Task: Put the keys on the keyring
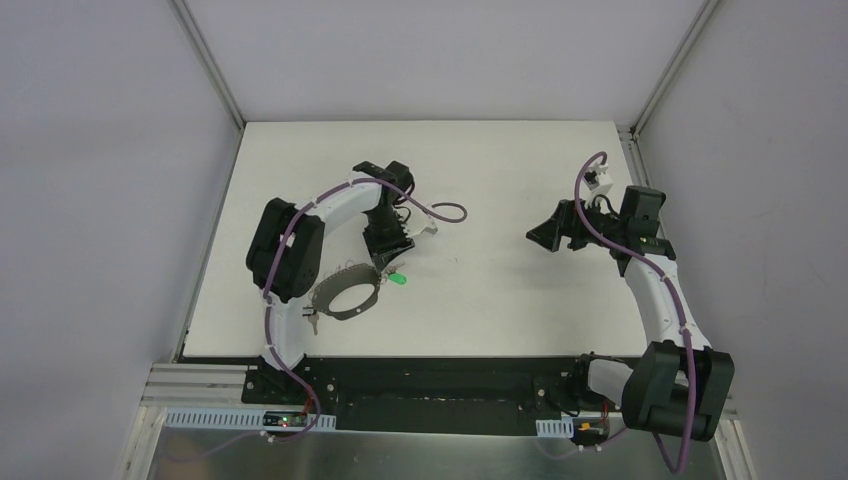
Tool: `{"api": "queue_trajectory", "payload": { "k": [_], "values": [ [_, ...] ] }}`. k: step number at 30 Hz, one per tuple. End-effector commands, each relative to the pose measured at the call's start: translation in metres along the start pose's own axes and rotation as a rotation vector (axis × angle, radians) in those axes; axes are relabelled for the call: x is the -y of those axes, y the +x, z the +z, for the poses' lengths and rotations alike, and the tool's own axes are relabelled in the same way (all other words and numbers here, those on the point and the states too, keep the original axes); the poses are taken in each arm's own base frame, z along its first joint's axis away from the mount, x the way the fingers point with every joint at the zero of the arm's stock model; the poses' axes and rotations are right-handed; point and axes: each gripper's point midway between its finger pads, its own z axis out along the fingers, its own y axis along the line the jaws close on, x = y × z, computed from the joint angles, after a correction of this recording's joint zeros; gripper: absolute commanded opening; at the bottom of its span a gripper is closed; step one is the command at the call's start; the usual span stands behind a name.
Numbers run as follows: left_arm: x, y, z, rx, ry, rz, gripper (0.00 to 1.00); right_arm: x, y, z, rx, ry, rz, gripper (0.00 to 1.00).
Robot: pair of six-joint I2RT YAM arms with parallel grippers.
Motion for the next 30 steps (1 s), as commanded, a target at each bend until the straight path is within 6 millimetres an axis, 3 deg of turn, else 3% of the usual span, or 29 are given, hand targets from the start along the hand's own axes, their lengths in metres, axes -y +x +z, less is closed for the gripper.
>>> {"api": "queue_trajectory", "payload": {
  "k": [1, 20, 30],
  "values": [
    [-0.007, 0.001, -0.002, -0.064, -0.025, 0.136, 0.42, -0.005, -0.008, -0.003, 0.032, -0.026, -0.041, 0.98],
    [-0.014, -0.008, 0.018, -0.127, -0.105, 0.217, 0.38, 0.0, -0.005, 0.0, 0.022, -0.019, -0.031, 0.98],
    [-0.011, -0.002, 0.023, -0.15, -0.141, 0.232, 0.23, -0.001, -0.005, -0.001, 0.022, -0.019, -0.033, 0.98]
  ]
}}
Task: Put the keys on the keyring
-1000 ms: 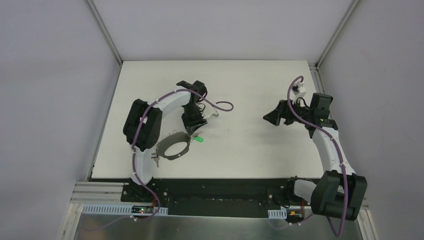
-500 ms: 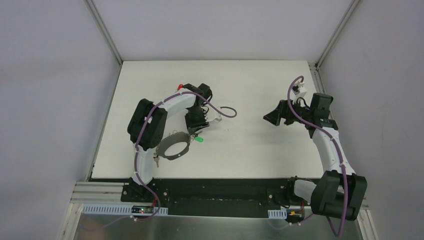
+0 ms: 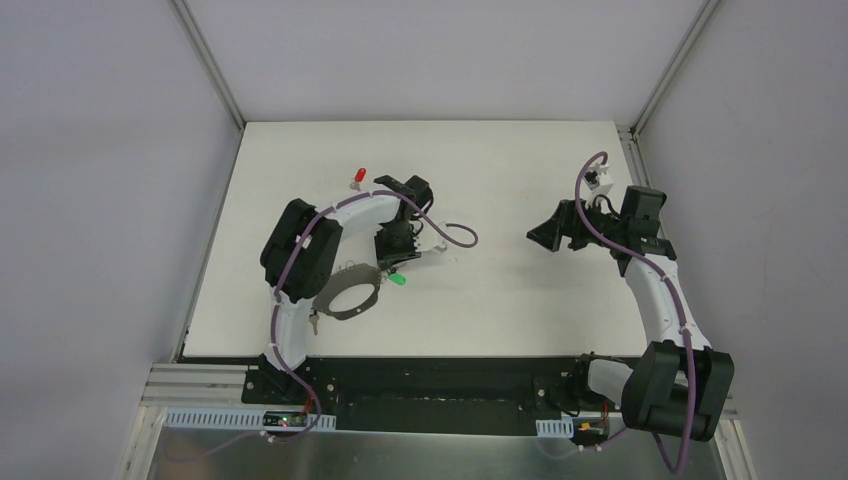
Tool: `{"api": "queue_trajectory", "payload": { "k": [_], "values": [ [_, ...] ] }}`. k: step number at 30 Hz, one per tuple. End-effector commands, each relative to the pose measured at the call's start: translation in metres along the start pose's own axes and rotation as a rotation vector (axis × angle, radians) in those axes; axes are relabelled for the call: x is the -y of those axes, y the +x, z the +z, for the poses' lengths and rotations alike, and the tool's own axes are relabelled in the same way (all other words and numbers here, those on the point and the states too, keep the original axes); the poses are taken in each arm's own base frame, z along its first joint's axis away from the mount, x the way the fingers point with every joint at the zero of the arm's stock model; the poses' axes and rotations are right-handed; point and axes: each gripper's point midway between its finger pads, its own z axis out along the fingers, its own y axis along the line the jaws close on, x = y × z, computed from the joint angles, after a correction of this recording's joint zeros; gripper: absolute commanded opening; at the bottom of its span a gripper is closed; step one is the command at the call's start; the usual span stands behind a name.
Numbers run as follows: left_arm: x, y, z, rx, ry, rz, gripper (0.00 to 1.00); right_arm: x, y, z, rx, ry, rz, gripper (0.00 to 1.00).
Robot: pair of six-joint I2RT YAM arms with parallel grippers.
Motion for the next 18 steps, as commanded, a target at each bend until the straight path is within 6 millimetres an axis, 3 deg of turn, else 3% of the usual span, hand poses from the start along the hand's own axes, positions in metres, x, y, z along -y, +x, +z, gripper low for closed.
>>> {"api": "queue_trajectory", "payload": {
  "k": [1, 8, 13, 18],
  "values": [
    [0.003, 0.005, -0.003, -0.019, -0.017, 0.029, 0.2, -0.002, -0.005, 0.0, 0.02, -0.023, -0.034, 0.98],
    [0.0, -0.001, -0.016, 0.022, -0.058, -0.011, 0.0, -0.002, -0.005, -0.001, 0.021, -0.024, -0.033, 0.98],
    [-0.004, -0.012, -0.049, 0.112, -0.116, -0.042, 0.0, -0.004, -0.006, -0.001, 0.025, -0.026, -0.034, 0.98],
    [0.011, -0.031, -0.081, 0.273, -0.096, -0.072, 0.0, -0.009, -0.01, -0.003, 0.04, -0.047, -0.035, 0.98]
  ]
}}
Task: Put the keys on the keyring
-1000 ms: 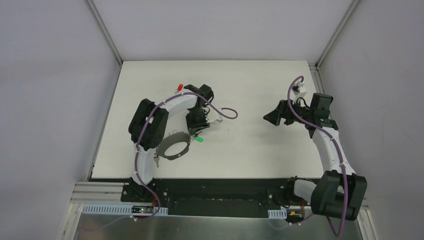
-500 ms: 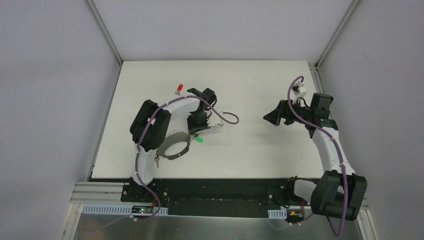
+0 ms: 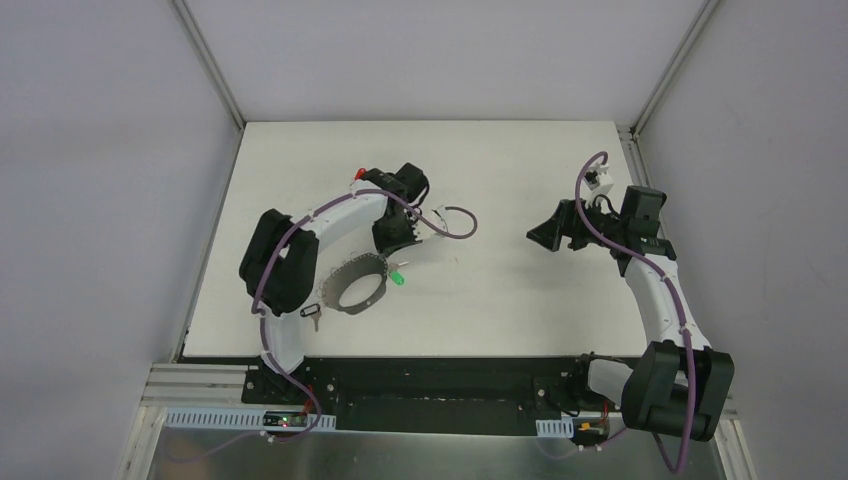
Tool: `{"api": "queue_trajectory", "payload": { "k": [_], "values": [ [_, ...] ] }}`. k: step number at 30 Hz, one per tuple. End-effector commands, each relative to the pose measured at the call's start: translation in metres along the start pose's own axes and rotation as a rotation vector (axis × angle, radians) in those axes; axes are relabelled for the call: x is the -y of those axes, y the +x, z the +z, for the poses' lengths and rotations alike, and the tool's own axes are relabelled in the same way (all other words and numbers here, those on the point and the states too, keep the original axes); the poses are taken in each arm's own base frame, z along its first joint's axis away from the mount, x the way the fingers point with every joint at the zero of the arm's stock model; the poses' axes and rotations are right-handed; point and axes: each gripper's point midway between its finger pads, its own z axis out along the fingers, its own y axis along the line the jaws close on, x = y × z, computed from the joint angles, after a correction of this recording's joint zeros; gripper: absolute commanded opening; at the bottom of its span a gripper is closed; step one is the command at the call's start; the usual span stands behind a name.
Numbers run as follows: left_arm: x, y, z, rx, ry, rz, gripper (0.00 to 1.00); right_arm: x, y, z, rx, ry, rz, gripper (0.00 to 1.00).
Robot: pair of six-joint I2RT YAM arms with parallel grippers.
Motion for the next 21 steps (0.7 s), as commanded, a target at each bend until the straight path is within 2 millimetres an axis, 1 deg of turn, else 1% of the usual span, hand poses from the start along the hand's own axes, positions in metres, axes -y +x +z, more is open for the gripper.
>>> {"api": "queue_trajectory", "payload": {
  "k": [1, 6, 8, 14, 18, 19, 21],
  "values": [
    [0.013, -0.031, -0.052, 0.214, 0.001, -0.032, 0.0, -0.011, -0.012, -0.003, 0.046, -0.054, -0.035, 0.98],
    [0.031, -0.056, -0.092, 0.391, 0.051, -0.044, 0.0, -0.031, -0.027, -0.005, 0.067, -0.125, -0.026, 0.98],
    [0.04, -0.064, -0.112, 0.458, 0.079, -0.041, 0.0, -0.043, -0.033, -0.004, 0.062, -0.16, -0.043, 0.98],
    [0.068, -0.086, -0.178, 0.682, 0.149, -0.022, 0.0, -0.084, -0.064, 0.004, 0.02, -0.259, -0.126, 0.98],
    [0.079, -0.1, -0.218, 0.839, 0.177, -0.046, 0.0, -0.126, -0.092, 0.003, 0.024, -0.392, -0.15, 1.0],
    [0.081, -0.104, -0.228, 0.881, 0.183, -0.054, 0.0, -0.136, -0.099, 0.003, 0.027, -0.424, -0.159, 0.96],
    [0.082, -0.113, -0.248, 0.953, 0.207, -0.088, 0.0, -0.159, -0.107, 0.002, 0.019, -0.488, -0.177, 0.91]
  ]
}}
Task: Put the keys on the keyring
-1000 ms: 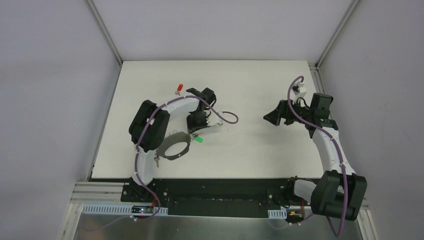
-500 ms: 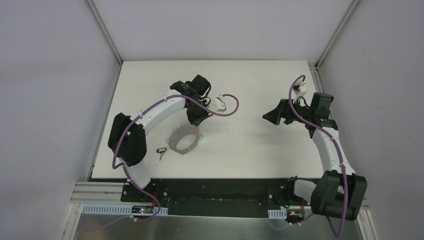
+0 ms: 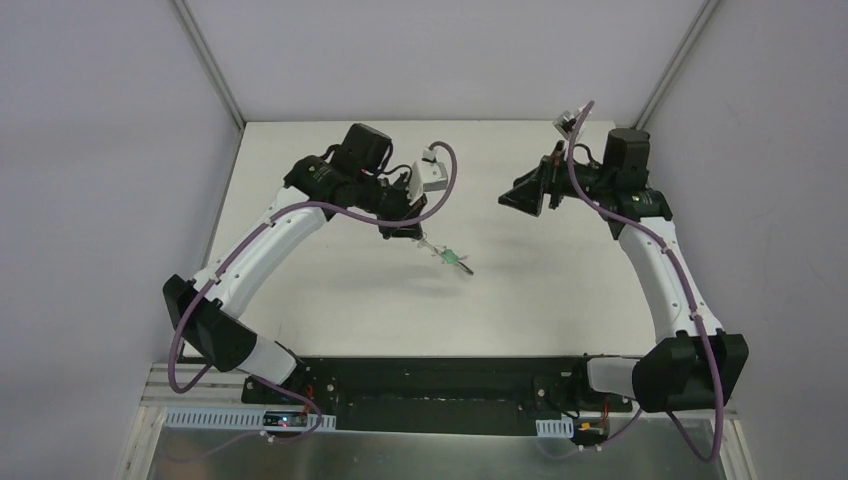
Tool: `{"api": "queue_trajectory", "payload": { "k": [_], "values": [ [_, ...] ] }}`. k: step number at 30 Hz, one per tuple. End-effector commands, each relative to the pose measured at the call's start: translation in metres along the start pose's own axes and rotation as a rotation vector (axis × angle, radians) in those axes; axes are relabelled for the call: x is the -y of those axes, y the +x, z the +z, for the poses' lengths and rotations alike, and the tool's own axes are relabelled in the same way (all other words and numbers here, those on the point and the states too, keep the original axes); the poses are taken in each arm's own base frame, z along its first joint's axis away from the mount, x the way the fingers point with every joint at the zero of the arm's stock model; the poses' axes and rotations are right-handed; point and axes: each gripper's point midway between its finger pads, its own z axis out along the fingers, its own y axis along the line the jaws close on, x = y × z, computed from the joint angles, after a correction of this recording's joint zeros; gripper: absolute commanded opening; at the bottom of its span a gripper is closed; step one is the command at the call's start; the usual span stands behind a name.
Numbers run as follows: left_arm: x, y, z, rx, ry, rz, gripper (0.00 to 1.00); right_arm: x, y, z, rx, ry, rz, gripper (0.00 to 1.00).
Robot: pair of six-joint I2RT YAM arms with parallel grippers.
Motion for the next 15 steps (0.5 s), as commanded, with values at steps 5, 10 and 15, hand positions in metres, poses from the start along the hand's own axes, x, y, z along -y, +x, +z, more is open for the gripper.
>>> {"api": "queue_trajectory", "payload": {
  "k": [5, 10, 15],
  "values": [
    [0.029, -0.106, -0.041, 0.381, 0.151, -0.169, 0.0, -0.084, -0.043, 0.016, -0.027, -0.275, -0.069, 0.8],
    [0.033, -0.131, -0.043, 0.466, 0.219, -0.241, 0.0, -0.108, -0.041, 0.015, -0.049, -0.359, -0.076, 0.69],
    [0.034, -0.139, -0.04, 0.515, 0.273, -0.313, 0.0, -0.118, -0.034, 0.013, -0.06, -0.414, -0.065, 0.57]
  ]
}}
